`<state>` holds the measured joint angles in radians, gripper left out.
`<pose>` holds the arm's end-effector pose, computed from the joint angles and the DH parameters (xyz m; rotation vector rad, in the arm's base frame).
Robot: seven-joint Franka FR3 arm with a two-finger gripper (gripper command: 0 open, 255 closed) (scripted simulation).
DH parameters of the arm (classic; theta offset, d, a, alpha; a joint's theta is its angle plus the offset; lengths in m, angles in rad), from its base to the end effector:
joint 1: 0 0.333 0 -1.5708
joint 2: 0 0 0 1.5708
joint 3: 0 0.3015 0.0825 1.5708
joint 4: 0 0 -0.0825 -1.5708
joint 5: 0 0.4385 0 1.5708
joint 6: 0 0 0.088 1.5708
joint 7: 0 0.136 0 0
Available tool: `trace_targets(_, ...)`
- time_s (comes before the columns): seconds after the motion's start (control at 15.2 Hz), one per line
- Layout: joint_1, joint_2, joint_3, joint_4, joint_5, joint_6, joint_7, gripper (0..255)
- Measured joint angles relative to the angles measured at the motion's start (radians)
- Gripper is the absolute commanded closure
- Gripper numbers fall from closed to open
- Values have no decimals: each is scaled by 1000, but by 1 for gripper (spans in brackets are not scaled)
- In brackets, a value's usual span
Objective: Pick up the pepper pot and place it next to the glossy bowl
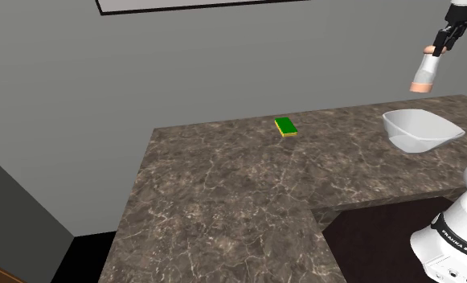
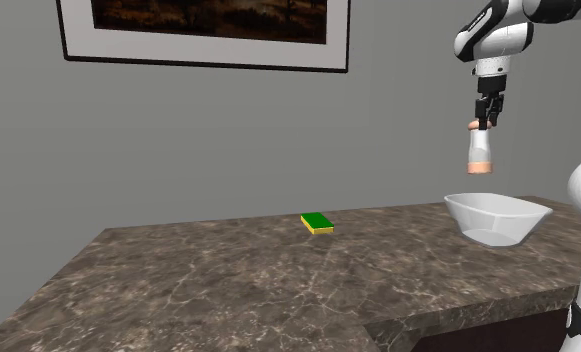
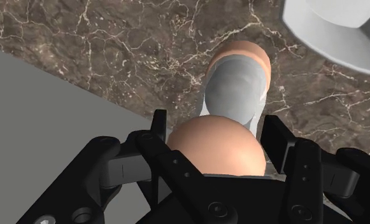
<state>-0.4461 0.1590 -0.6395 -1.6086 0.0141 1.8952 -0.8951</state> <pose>0.3343 -0.5864 0.5092 2.9525 -0.2670 0.0298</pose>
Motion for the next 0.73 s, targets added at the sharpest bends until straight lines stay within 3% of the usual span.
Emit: trace_targets(0.73, 2, 8, 3, -140, 5, 147, 3, 255)
